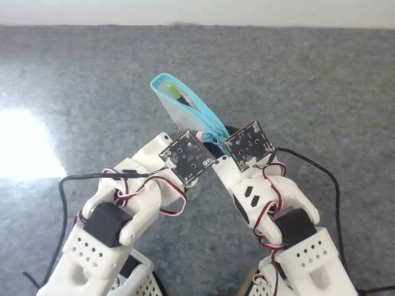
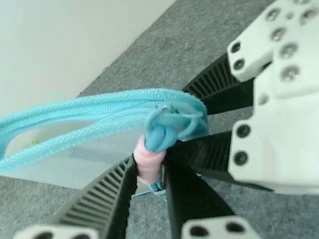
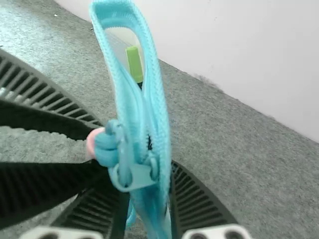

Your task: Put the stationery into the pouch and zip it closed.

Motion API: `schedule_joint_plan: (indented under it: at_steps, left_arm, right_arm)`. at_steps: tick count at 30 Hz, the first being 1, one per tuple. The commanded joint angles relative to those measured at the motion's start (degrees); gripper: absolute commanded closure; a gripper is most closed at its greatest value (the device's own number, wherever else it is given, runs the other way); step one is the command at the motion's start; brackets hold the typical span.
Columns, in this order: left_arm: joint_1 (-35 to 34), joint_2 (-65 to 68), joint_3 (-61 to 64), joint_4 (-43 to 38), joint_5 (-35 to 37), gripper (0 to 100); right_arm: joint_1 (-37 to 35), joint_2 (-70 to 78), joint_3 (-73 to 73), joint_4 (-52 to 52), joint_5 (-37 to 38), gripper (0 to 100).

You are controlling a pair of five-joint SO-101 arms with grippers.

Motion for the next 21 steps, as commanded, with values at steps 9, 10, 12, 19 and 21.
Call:
schedule_joint_plan:
  at_steps: [9,10,12,19,21]
  left_arm:
    - [0.7,-0.4,-7.3,3.7,-0.5,99]
    - [0.7,-0.4,-9.4,5.5,-0.4,99]
    - [0.7,-0.4,-13.8,8.5,-0.4,99]
    - [0.3,-0.2,-24.6,15.7,-0.3,99]
    - [0.3,0.2,-26.6,16.7,-0.3,99]
  right_arm:
    - [0.5,1.1,1.8,0.0,-0.4,99.1]
    - [0.4,1.0,2.3,-0.1,-0.4,99.1]
    - [0.5,1.0,2.5,-0.1,-0.4,99.1]
    - [0.5,1.5,2.8,0.0,1.8,99.1]
    - [0.5,1.4,3.4,0.0,2.5,99.1]
